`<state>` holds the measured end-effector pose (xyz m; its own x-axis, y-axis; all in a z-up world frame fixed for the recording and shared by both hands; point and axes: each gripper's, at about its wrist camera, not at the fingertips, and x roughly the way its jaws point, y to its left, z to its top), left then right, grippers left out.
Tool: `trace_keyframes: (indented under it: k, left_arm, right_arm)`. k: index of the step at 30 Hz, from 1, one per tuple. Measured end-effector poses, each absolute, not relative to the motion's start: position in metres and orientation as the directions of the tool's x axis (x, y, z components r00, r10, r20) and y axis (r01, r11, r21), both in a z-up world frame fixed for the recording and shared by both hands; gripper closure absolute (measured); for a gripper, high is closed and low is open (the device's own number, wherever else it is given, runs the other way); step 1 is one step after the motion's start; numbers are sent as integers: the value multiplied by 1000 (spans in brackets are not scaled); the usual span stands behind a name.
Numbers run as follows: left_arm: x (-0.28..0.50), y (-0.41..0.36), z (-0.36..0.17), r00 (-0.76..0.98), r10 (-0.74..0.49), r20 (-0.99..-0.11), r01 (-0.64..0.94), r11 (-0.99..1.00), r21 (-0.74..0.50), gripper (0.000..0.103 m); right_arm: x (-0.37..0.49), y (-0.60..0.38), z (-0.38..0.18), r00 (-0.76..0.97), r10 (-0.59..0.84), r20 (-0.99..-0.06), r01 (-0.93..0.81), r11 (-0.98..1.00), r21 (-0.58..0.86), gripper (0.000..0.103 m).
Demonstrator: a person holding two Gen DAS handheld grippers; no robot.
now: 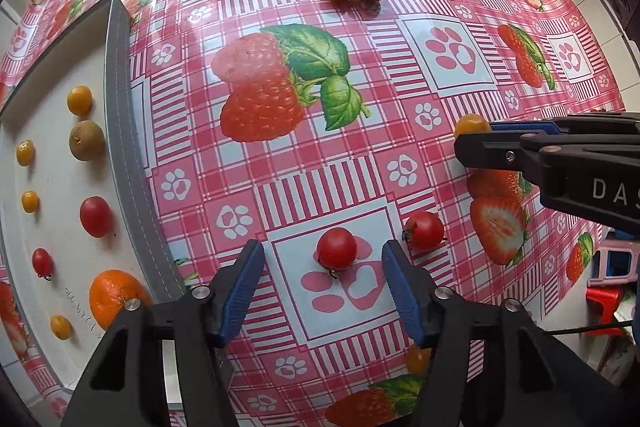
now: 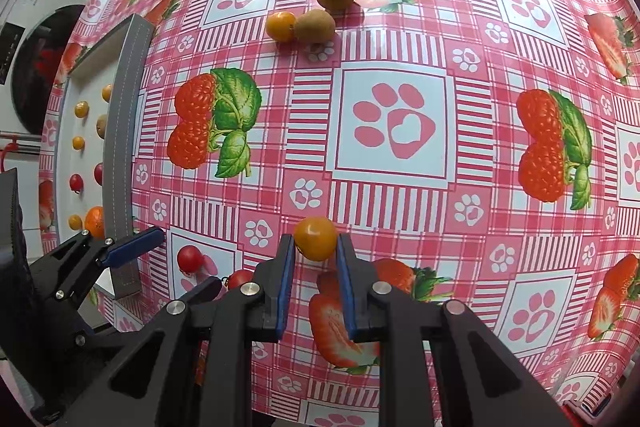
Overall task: Organize fruits
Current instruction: 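Grasp a yellow tomato with the right tool while the left tool grasps a red cherry tomato, then carry the red and yellow tomatoes over the white tray and open both tools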
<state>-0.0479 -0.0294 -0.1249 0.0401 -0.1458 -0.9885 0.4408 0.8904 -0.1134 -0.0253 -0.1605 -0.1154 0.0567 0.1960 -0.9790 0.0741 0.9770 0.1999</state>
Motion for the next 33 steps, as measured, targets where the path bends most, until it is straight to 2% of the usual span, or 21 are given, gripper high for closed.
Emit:
trace_keyframes:
  k: [2,4,5,17,33]
  left_arm:
    - [-47,-35,-124,48,-148,-988,451,886,-111,59]
    - [-45,-36,-123,38,-170,-985,454,881,-135,81]
    - [-43,-37,-122,28,-182,-983,451,880,-150,82]
    - [-37,-11,-103,26,-250,-968,377,899,-222,82]
    - [-14,81,-58,184,-258,-949,217,952,-217,82]
  right_arm:
    - [-26,-161,-116,56,196,-979,73,977,200,81]
    - [-27,-161,-116,54,196,-979,71,977,200,81]
    - [-27,-160,-115,53,195,-979,69,978,199,81]
    - [-21,-144,-103,64,209,-976,36,977,212,81]
    - [9,-70,-70,92,242,-966,-129,965,229,81]
